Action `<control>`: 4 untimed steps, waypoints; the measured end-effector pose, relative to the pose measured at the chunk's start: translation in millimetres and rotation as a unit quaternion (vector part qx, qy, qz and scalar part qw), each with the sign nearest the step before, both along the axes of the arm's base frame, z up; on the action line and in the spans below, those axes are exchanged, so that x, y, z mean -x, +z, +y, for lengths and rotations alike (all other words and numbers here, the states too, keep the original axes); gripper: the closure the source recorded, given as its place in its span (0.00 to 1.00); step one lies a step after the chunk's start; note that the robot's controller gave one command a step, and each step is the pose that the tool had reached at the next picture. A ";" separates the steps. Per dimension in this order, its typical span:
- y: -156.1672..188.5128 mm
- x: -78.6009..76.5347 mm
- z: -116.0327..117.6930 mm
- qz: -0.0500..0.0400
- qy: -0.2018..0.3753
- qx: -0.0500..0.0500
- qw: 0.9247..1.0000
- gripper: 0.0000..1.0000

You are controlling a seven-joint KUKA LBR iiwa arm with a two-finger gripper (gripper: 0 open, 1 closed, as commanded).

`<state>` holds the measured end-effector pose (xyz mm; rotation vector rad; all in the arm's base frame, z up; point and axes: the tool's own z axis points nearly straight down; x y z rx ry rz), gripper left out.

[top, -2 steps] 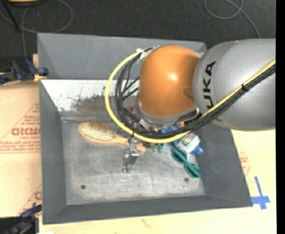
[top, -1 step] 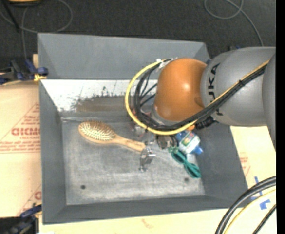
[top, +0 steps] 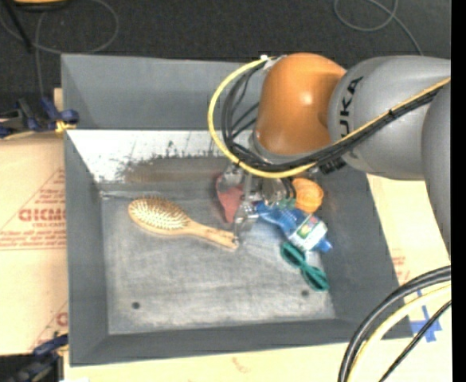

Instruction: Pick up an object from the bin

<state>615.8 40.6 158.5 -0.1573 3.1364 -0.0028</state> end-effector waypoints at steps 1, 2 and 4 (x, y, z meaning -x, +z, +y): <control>-34.9 12.2 -8.5 -0.002 0.023 0.000 1.000 0.00; -82.2 4.1 43.9 -0.002 -0.016 -0.002 1.000 0.00; -84.0 4.5 -0.8 -0.004 -0.117 -0.004 0.993 1.00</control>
Offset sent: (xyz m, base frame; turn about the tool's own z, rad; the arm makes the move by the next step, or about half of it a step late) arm -0.0047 0.0495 -0.0885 0.0330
